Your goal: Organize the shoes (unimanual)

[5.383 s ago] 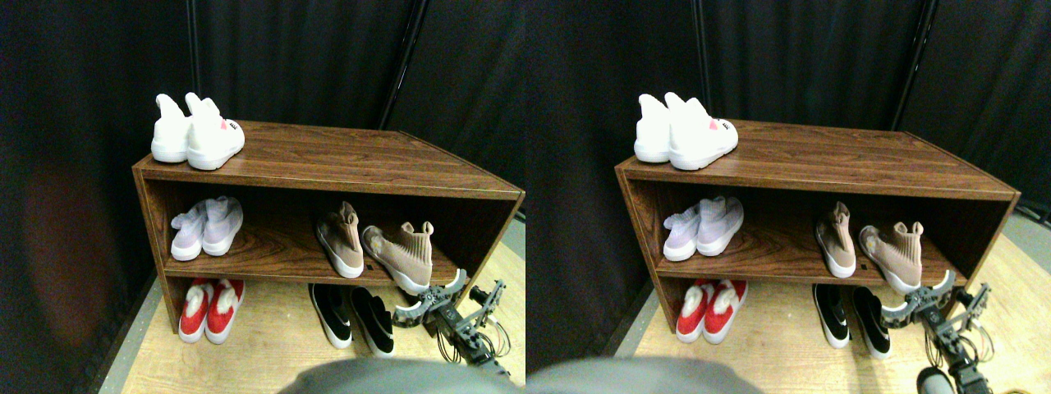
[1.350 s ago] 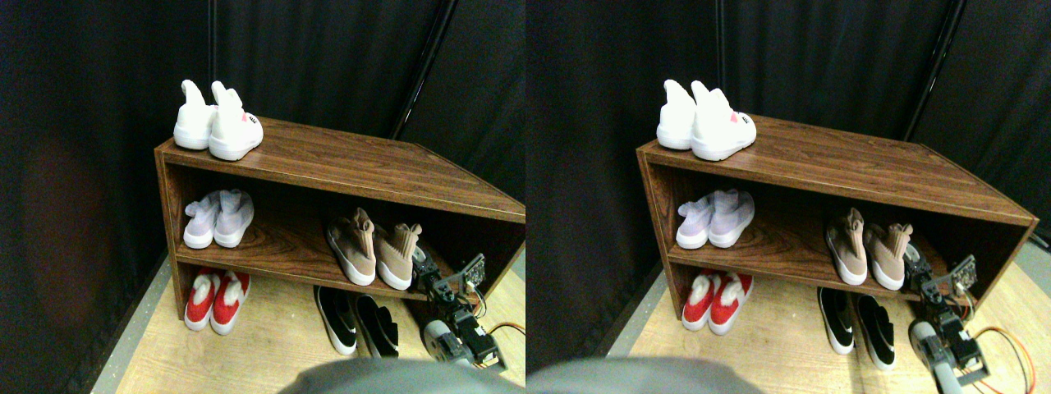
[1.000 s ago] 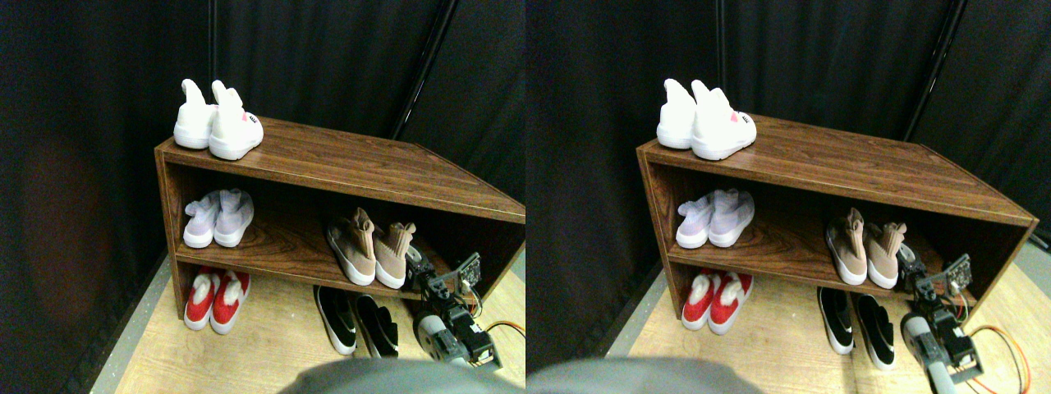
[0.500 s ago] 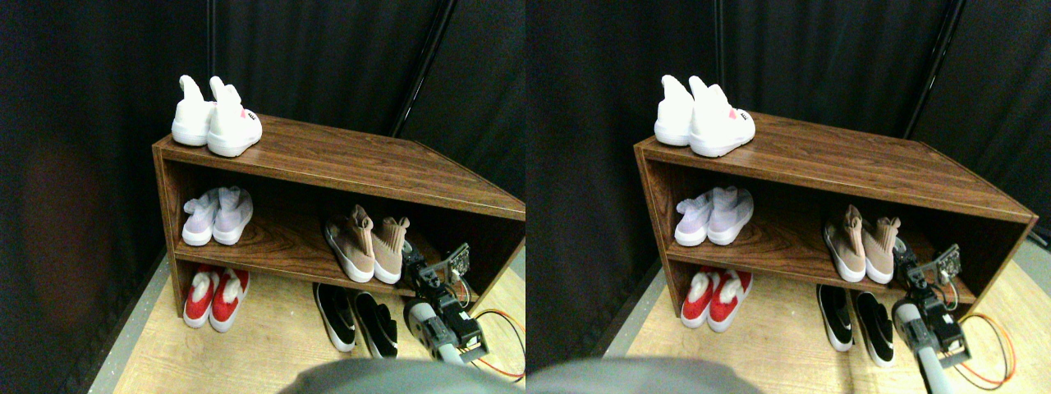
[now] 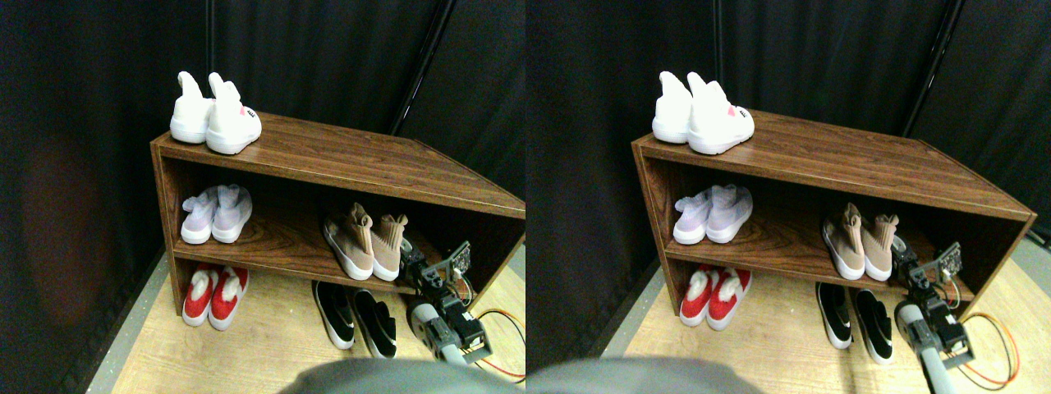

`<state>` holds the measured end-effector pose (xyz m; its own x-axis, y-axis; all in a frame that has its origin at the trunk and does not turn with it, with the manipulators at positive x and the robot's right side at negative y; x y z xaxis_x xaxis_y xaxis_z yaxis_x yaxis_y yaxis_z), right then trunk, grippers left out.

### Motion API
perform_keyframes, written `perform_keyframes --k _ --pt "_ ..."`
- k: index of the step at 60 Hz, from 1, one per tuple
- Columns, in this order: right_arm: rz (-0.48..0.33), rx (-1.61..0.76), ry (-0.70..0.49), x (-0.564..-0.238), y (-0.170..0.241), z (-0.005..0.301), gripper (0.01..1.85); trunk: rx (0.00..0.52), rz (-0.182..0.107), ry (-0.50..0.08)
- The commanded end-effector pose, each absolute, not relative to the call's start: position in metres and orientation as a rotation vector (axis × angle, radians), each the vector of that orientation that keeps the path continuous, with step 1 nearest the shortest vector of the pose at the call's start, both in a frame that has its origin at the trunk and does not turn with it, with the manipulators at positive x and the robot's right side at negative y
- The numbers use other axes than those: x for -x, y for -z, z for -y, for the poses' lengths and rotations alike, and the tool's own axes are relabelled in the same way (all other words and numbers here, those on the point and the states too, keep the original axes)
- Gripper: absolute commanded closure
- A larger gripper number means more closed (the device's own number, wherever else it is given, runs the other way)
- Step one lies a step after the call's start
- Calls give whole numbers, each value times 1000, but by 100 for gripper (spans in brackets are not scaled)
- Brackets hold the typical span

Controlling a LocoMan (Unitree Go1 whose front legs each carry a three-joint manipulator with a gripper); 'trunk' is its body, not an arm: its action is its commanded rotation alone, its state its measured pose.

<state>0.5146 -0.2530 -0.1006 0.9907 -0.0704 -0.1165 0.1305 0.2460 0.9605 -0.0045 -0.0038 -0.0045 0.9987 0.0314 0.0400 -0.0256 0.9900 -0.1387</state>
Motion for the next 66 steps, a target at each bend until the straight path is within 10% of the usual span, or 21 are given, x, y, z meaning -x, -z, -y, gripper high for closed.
perform_keyframes --k 1,34,66 --pt "-16 -1288 134 -515 96 256 180 150 22 -35" --pt "71 -1172 -33 -480 63 285 180 107 47 24" --pt "103 -1127 -143 -398 60 282 180 100 10 42"
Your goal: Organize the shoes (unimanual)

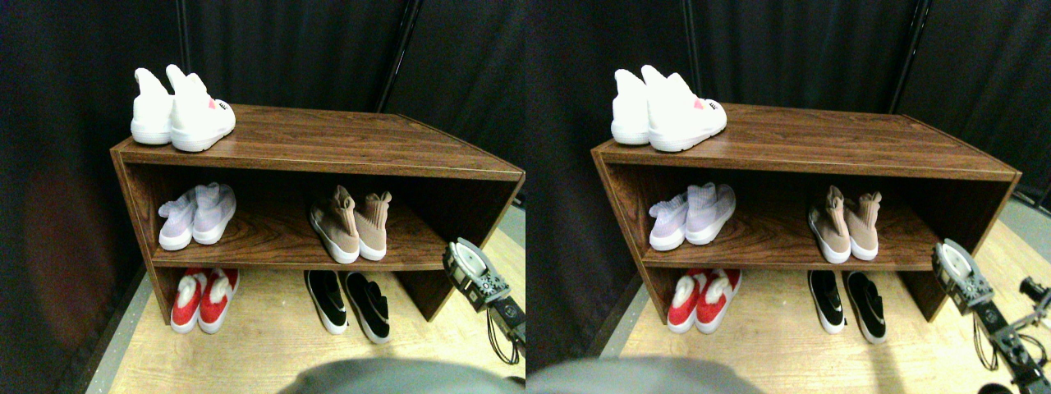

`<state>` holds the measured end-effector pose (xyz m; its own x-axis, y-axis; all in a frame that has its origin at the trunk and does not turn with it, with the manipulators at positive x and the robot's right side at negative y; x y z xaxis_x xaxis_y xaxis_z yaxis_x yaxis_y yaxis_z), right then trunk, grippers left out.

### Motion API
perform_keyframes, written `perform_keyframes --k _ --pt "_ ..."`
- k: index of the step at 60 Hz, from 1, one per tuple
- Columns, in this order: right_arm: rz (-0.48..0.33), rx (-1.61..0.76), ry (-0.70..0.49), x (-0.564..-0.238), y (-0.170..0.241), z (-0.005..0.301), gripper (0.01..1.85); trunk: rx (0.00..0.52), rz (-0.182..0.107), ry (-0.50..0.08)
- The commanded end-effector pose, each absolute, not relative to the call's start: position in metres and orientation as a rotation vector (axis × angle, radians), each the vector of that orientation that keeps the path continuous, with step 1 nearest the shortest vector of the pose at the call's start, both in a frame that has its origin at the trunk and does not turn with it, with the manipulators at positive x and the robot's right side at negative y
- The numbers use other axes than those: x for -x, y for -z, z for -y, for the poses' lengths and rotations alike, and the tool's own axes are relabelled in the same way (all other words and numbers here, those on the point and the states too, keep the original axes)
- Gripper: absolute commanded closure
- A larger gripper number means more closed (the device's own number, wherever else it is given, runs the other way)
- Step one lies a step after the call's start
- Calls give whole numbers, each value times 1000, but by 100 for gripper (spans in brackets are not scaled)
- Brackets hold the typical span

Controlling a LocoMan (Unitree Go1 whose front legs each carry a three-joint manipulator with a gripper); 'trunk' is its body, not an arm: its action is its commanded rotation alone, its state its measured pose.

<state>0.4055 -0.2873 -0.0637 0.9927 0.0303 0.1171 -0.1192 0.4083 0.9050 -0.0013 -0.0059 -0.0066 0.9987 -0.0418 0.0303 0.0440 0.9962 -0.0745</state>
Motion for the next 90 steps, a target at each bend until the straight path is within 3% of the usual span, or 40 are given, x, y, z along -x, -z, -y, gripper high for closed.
perform_keyframes --k 1,16,27,35,55,65,90 --pt "102 -1125 -147 -397 61 282 180 100 10 42" --pt "43 -1163 -136 -384 85 276 180 99 -28 35" --pt "48 -1200 -118 -381 108 274 180 97 -50 31" --pt "-22 -1238 -112 -385 127 273 180 93 -65 26" --pt "9 -1271 33 -400 162 287 180 86 -70 22" --pt "-36 -1332 94 -425 181 302 180 92 -69 13" --pt "-19 -1386 269 -468 219 326 180 100 -68 -8"
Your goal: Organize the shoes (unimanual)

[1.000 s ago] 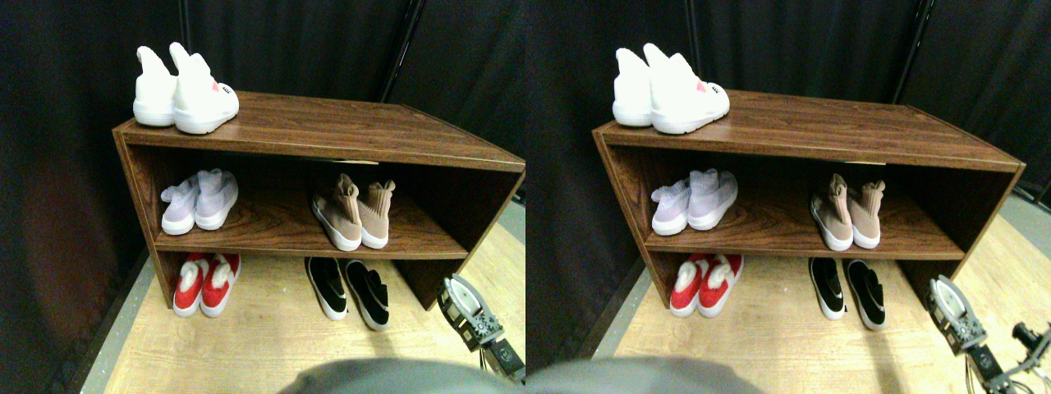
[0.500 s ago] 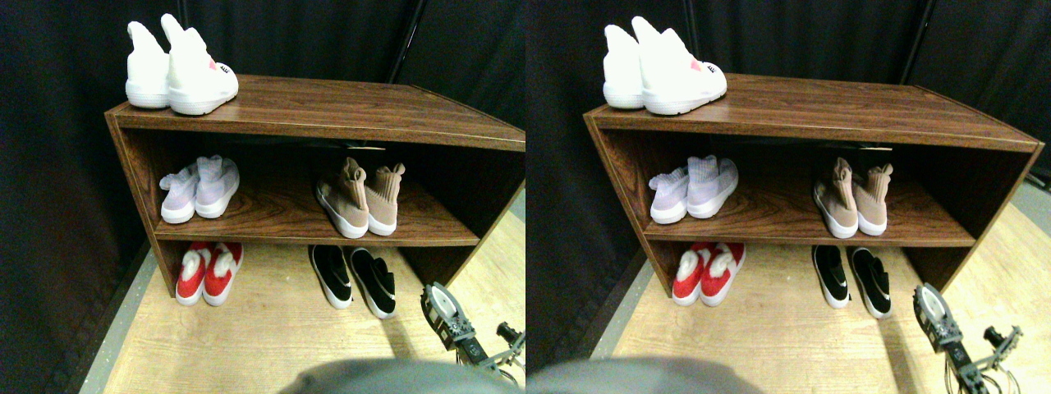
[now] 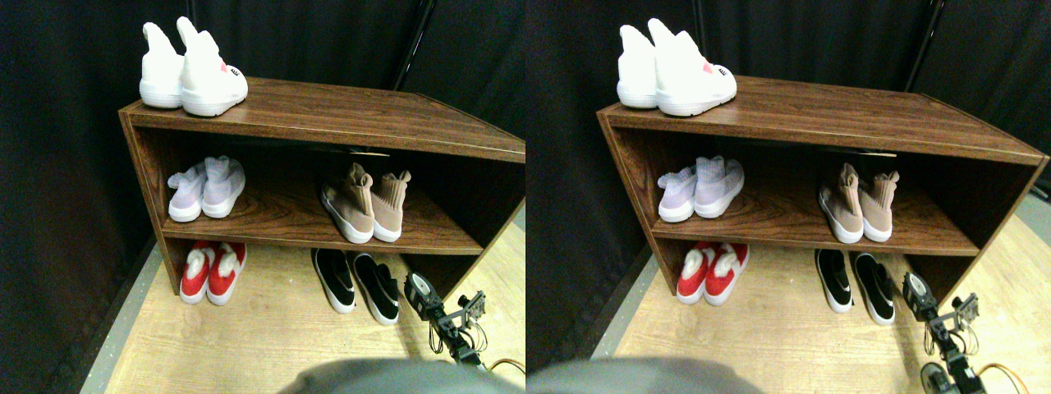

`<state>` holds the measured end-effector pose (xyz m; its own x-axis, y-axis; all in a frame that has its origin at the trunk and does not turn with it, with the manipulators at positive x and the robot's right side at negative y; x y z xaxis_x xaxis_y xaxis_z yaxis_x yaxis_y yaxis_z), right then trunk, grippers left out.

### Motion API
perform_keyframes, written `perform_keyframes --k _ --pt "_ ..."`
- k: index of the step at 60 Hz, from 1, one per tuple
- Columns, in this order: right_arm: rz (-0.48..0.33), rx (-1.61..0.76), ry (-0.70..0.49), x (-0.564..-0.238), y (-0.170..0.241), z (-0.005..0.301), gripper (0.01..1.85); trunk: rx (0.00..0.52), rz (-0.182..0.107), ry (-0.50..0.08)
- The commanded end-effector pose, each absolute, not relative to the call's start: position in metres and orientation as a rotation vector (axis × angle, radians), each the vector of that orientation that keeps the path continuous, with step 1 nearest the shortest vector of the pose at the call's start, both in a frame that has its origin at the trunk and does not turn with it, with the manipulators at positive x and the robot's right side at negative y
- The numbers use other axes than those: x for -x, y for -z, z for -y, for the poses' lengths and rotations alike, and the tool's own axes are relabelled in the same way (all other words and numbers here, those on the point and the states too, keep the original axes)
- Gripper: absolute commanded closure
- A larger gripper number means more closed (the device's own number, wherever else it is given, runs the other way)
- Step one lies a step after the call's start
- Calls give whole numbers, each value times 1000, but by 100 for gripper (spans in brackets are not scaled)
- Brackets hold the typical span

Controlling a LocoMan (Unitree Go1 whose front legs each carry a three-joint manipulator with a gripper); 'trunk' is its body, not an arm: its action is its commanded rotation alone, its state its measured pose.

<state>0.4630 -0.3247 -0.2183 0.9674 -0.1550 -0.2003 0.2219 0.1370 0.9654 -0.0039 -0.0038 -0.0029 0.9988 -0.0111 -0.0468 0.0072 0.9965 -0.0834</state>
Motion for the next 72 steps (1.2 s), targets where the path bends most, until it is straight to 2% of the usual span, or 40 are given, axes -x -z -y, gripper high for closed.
perform_keyframes --k 1,4,10,24,48,64,72 --pt "-16 -1394 281 -468 220 325 180 101 -67 -12" --pt "-14 -1432 312 -469 227 324 180 101 -67 -12" --pt "-59 -1453 317 -471 235 320 180 101 -68 -14" --pt "-59 -1441 353 -470 239 304 180 103 -69 -21" --pt "-137 -1494 304 -486 243 287 180 125 -62 -58" --pt "-146 -1506 284 -492 246 282 180 128 -65 -61" --pt "-120 -1520 291 -489 242 280 180 128 -65 -61"
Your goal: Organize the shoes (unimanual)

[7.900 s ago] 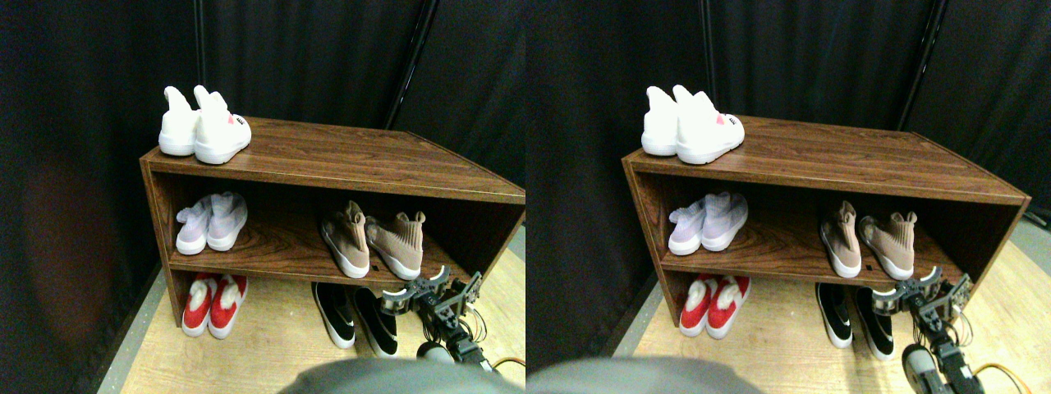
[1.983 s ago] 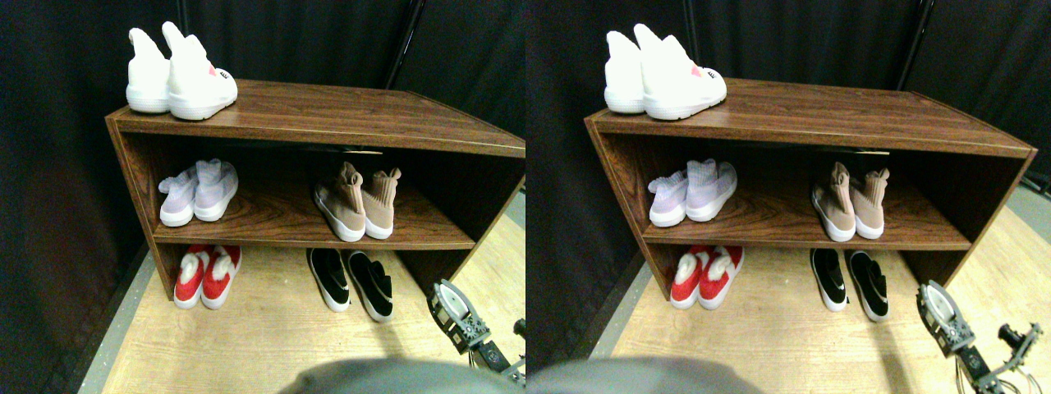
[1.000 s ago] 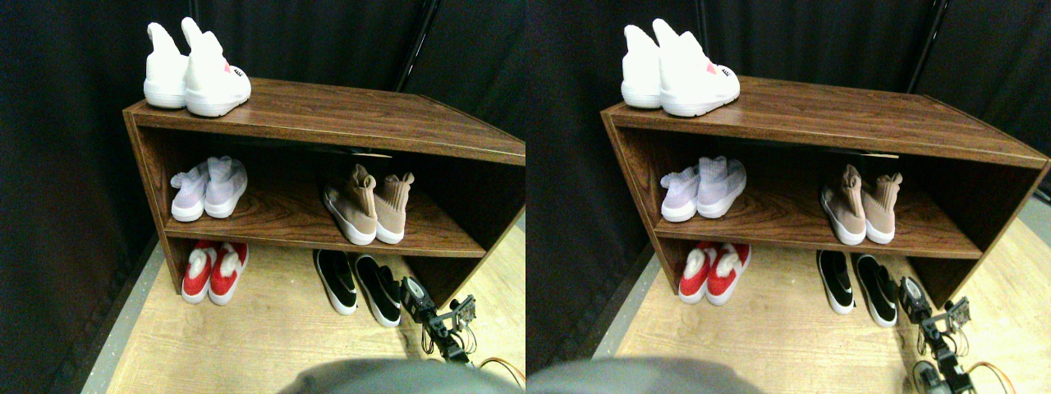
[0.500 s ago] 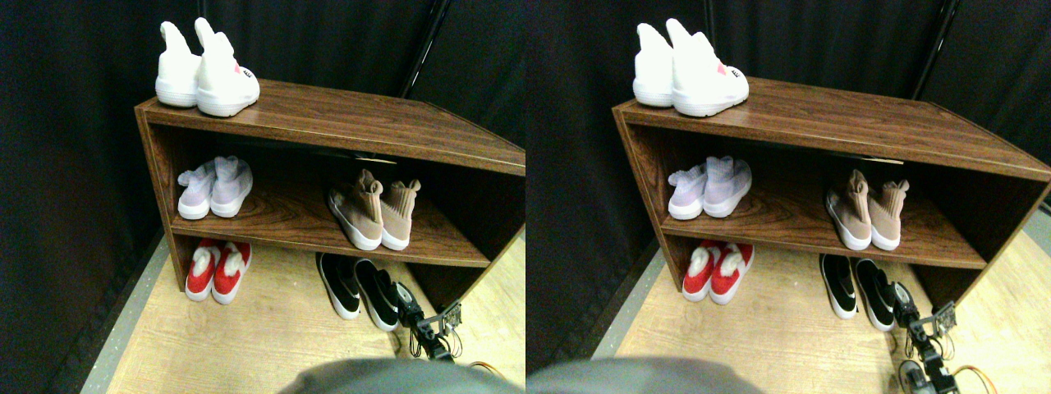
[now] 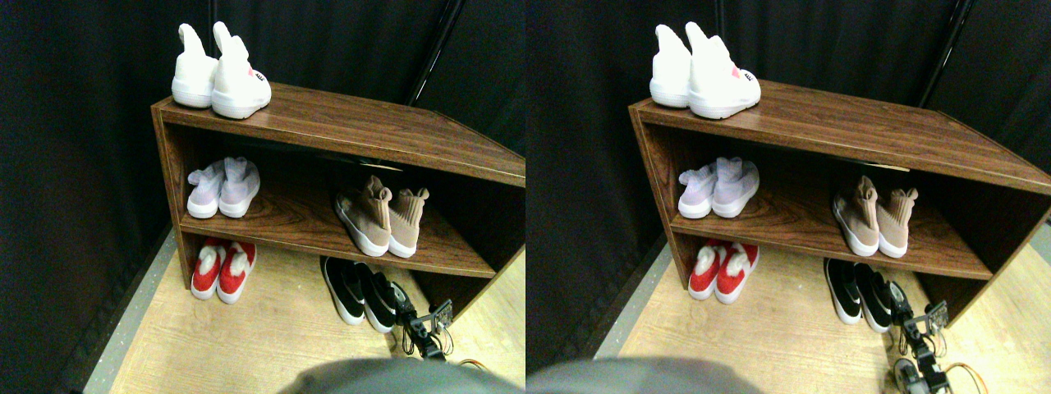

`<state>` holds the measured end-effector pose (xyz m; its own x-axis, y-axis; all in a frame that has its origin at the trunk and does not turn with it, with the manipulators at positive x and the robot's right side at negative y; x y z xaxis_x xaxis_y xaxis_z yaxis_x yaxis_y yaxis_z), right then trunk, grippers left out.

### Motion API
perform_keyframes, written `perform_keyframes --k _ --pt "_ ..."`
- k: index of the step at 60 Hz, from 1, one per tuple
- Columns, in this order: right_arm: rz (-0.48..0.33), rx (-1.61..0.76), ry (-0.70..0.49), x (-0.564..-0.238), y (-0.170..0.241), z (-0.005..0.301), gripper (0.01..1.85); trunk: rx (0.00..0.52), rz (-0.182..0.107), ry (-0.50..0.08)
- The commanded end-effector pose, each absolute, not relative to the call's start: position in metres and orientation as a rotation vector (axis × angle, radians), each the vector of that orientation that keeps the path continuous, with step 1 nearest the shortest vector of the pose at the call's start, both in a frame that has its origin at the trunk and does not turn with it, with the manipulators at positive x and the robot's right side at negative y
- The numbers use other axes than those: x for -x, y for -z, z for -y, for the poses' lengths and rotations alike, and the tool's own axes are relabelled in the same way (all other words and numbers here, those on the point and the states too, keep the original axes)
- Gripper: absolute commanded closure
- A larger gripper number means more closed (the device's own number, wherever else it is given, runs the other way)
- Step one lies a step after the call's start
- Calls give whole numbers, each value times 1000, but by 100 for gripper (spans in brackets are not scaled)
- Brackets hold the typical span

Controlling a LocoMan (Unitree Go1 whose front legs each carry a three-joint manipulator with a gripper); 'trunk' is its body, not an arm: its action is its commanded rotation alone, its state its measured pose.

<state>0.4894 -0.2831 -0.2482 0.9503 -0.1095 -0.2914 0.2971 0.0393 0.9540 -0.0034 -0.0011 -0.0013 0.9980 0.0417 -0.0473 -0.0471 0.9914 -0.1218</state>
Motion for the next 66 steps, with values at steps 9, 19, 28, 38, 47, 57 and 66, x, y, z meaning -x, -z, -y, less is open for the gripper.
perform_keyframes --k 9,19,28,38,47,57,66 --pt "-109 -1503 274 -486 239 276 180 128 -65 -61" --pt "-100 -1504 276 -485 238 274 180 123 -67 -56" --pt "-104 -1508 274 -484 237 272 180 124 -65 -53" --pt "-103 -1476 277 -484 236 272 180 122 -60 -45" --pt "-85 -1468 314 -482 234 280 180 122 -59 -38" --pt "-41 -1433 325 -477 228 286 180 111 -51 -18" --pt "-7 -1440 267 -472 216 294 180 101 -36 -4"
